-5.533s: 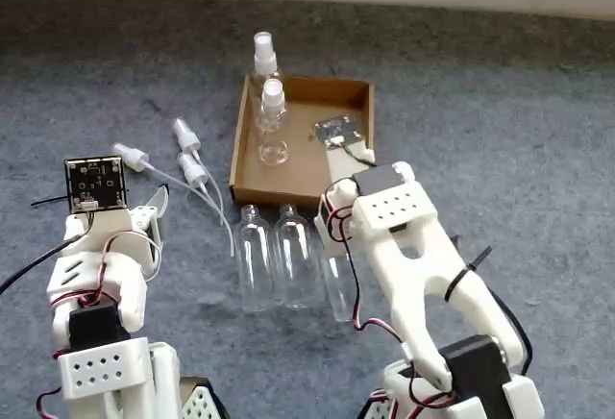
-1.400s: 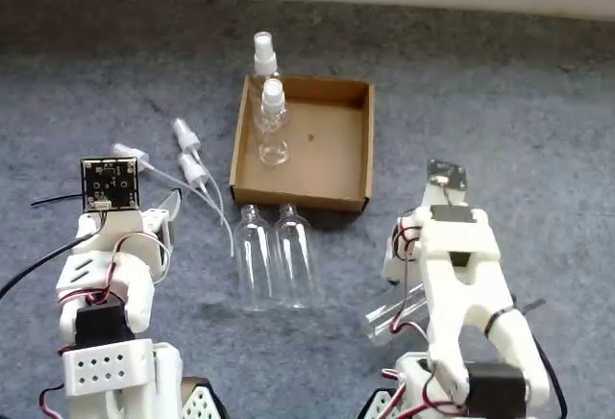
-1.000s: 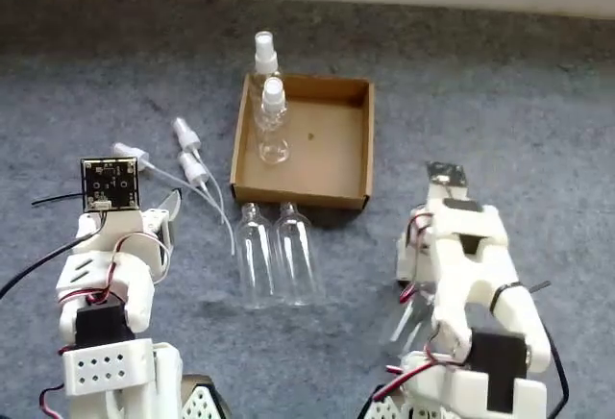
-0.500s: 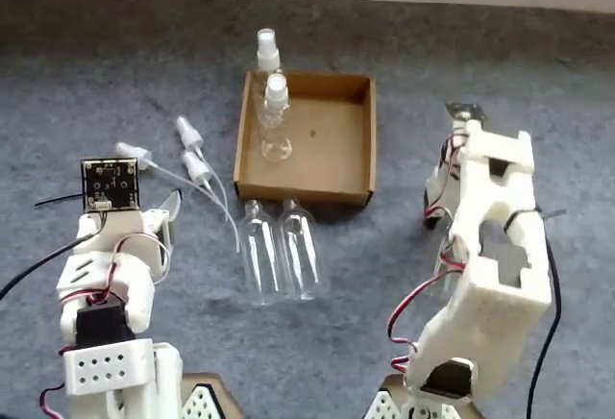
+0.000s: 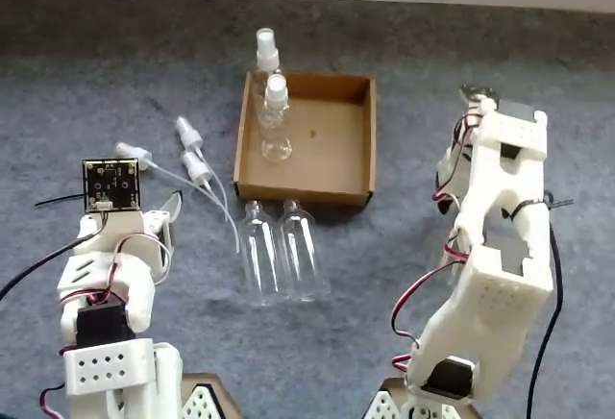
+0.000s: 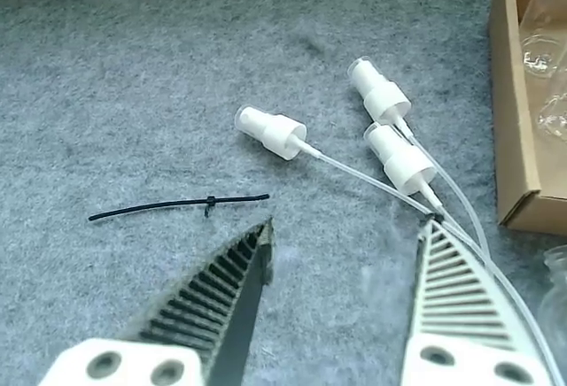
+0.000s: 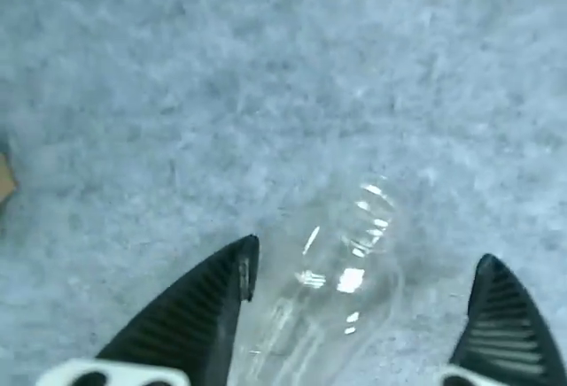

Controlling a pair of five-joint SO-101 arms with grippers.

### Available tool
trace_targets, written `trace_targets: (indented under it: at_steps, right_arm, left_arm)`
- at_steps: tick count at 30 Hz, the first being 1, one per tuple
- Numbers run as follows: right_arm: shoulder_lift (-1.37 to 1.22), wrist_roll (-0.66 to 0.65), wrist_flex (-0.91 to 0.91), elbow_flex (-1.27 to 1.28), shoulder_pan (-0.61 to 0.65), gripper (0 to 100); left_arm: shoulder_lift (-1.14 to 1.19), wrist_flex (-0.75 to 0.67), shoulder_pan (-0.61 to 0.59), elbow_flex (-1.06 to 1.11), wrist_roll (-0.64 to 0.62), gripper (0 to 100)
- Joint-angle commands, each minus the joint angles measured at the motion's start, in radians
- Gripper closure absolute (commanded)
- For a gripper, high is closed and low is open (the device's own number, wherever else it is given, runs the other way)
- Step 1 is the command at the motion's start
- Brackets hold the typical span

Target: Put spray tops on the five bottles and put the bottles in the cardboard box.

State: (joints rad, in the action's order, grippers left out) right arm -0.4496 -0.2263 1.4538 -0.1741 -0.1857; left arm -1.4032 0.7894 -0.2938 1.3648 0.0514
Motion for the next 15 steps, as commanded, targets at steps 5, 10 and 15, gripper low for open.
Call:
trace_targets:
  at_steps: [5, 10, 15]
  right_arm:
    - [0.012, 0.193, -0.022, -0.047, -0.022, 67.0]
    - [0.019, 0.196, -0.130, 0.113, -0.016, 67.0]
    - [0.018, 0.203, -0.188, 0.206, 0.001, 69.3]
  left_arm:
    - [-0.001, -0.020, 0.018, -0.010, 0.009, 76]
    - [-0.001, -0.020, 0.018, -0.010, 0.009, 76]
    - [-0.001, -0.020, 0.018, -0.010, 0.009, 76]
